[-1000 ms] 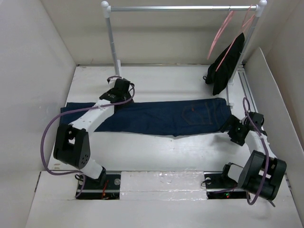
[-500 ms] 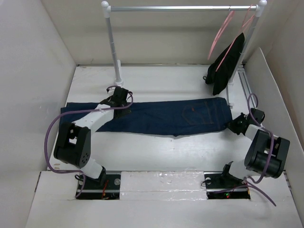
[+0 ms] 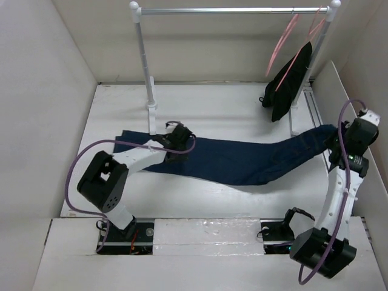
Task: Place the trousers on the hanger
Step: Fold the trousers at the center of the board.
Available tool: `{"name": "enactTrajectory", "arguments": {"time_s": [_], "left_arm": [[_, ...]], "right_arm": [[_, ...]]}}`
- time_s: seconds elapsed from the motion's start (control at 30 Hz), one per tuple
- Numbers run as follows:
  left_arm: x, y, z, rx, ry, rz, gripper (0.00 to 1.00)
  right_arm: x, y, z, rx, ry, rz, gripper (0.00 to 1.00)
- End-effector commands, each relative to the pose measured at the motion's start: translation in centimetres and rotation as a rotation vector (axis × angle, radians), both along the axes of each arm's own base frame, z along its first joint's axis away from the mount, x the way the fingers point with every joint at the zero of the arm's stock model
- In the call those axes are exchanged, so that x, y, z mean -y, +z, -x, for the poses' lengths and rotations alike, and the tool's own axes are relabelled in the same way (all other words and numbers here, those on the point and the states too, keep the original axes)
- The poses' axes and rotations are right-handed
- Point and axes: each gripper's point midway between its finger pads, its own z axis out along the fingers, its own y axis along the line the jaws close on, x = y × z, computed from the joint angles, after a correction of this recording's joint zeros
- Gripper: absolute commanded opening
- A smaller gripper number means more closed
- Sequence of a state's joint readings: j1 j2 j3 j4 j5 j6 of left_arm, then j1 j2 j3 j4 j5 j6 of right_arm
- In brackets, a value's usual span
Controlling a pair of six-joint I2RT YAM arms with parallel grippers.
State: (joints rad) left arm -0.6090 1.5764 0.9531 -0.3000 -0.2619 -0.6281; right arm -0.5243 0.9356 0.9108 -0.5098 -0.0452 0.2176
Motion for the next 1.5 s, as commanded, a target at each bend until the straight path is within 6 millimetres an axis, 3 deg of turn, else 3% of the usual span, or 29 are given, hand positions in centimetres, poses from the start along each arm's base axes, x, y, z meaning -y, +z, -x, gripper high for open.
{"name": "enactTrajectory", "arguments": {"time_s": [0.0, 0.03, 0.1, 0.13, 0.2, 0.23, 0.3, 0.37, 0.4, 0.47, 0.53, 0.57, 0.63, 0.67, 0.7, 0.73, 0.77, 0.93, 0.97, 1.0, 1.1, 1.13, 1.17, 1.2, 1.23, 1.33, 1.37, 1.43, 1.47], "left_arm": [[3.2, -0.5, 1.8, -0.043, -0.065, -0.011, 0.37], [5.3, -0.7, 2.9, -0.059, -0.105, 0.003, 0.37], [7.3, -0.9, 4.1, -0.073, -0.151, 0.013, 0.37], [8.2, -1.1, 4.6, -0.084, -0.173, 0.011, 0.37], [10.6, -0.4, 5.7, -0.075, -0.232, 0.018, 0.37], [11.0, -0.4, 5.9, -0.08, -0.237, 0.017, 0.37], [11.5, 1.0, 5.3, -0.061, -0.23, 0.024, 0.37], [11.6, 4.6, 4.2, -0.002, -0.224, 0.047, 0.37], [11.1, 6.3, 3.2, 0.037, -0.206, 0.059, 0.37], [10.0, 12.6, 1.3, 0.18, -0.186, 0.105, 0.37], [7.3, 17.7, -0.5, 0.291, -0.12, 0.149, 0.37], [6.1, 20.0, -1.2, 0.338, -0.105, 0.159, 0.37], [2.5, 23.2, -2.3, 0.406, -0.025, 0.188, 0.37], [1.6, 23.9, -2.5, 0.419, -0.014, 0.203, 0.37], [0.5, 24.5, -2.7, 0.434, 0.001, 0.204, 0.37], [-1.4, 25.5, -2.7, 0.461, 0.04, 0.206, 0.37], [-2.5, 25.5, -2.7, 0.467, 0.056, 0.183, 0.37], [-6.6, 26.5, -2.0, 0.5, 0.138, 0.154, 0.38], [-7.8, 26.1, -2.1, 0.502, 0.171, 0.137, 0.38], [-8.5, 26.1, -2.1, 0.51, 0.19, 0.134, 0.38], [-11.3, 26.1, -2.1, 0.527, 0.265, 0.124, 0.38], [-12.0, 26.3, -2.0, 0.536, 0.283, 0.122, 0.38], [-12.7, 26.2, -2.1, 0.535, 0.306, 0.113, 0.38], [-13.4, 26.1, -2.1, 0.537, 0.332, 0.099, 0.37], [-13.8, 26.2, -1.9, 0.541, 0.35, 0.087, 0.37], [-15.0, 26.7, -1.7, 0.565, 0.418, 0.06, 0.38], [-15.9, 26.9, -1.7, 0.575, 0.452, 0.046, 0.38], [-16.9, 27.2, -1.6, 0.582, 0.497, 0.036, 0.38], [-17.5, 27.4, -1.5, 0.59, 0.524, 0.016, 0.38]], "right_arm": [[1.3, 4.3, 2.3, -0.053, -0.021, 0.168, 0.0], [1.4, 6.8, 2.5, -0.046, -0.011, 0.233, 0.0], [1.2, 9.2, 2.3, -0.016, 0.001, 0.266, 0.0], [0.9, 11.7, 2.1, 0.032, 0.02, 0.288, 0.0], [-0.4, 13.1, 0.9, 0.055, 0.122, 0.319, 0.0], [-2.8, 13.9, -0.2, 0.104, 0.247, 0.293, 0.0], [-5.0, 15.7, -0.5, 0.165, 0.326, 0.299, 0.0], [-8.2, 16.3, -1.1, 0.225, 0.434, 0.275, 0.0], [-9.4, 16.6, -1.3, 0.249, 0.472, 0.268, 0.0], [-13.3, 16.9, -1.8, 0.292, 0.577, 0.208, 0.0], [-15.5, 17.5, -2.3, 0.312, 0.604, 0.181, 0.0], [-18.5, 18.0, -2.4, 0.339, 0.681, 0.165, 0.0], [-20.3, 18.7, -2.7, 0.358, 0.679, 0.144, 0.0], [-21.7, 18.6, -3.3, 0.357, 0.7, 0.131, 0.0], [-24.7, 18.9, -2.9, 0.373, 0.773, 0.111, 0.0], [-25.5, 19.3, -3.1, 0.383, 0.758, 0.104, 0.0], [-28.8, 19.1, -3.1, 0.387, 0.829, 0.089, 0.0], [-37.1, 18.8, -4.4, 0.395, 0.928, 0.066, 0.0], [-38.6, 19.6, -5.0, 0.429, 0.942, 0.054, 0.0], [-40.8, 17.7, -6.1, 0.388, 0.966, 0.061, 0.0], [-46.1, 18.1, -6.3, 0.418, 1.046, 0.029, 0.0], [-48.6, 15.8, -7.1, 0.375, 1.079, 0.037, 0.0], [-51.0, 15.4, -6.2, 0.372, 1.13, 0.029, 0.0], [-52.7, 16.4, -6.0, 0.397, 1.152, 0.015, 0.0], [-55.1, 13.8, -6.3, 0.35, 1.189, 0.039, 0.0], [-61.0, 12.7, -4.2, 0.348, 1.321, 0.022, 0.0], [-63.3, 8.6, -4.1, 0.267, 1.368, 0.045, 0.13], [-66.9, 6.6, -1.9, 0.235, 1.5, 0.017, 0.43], [-68.4, 3.2, -1.5, 0.172, 1.557, 0.012, 0.59]]}}
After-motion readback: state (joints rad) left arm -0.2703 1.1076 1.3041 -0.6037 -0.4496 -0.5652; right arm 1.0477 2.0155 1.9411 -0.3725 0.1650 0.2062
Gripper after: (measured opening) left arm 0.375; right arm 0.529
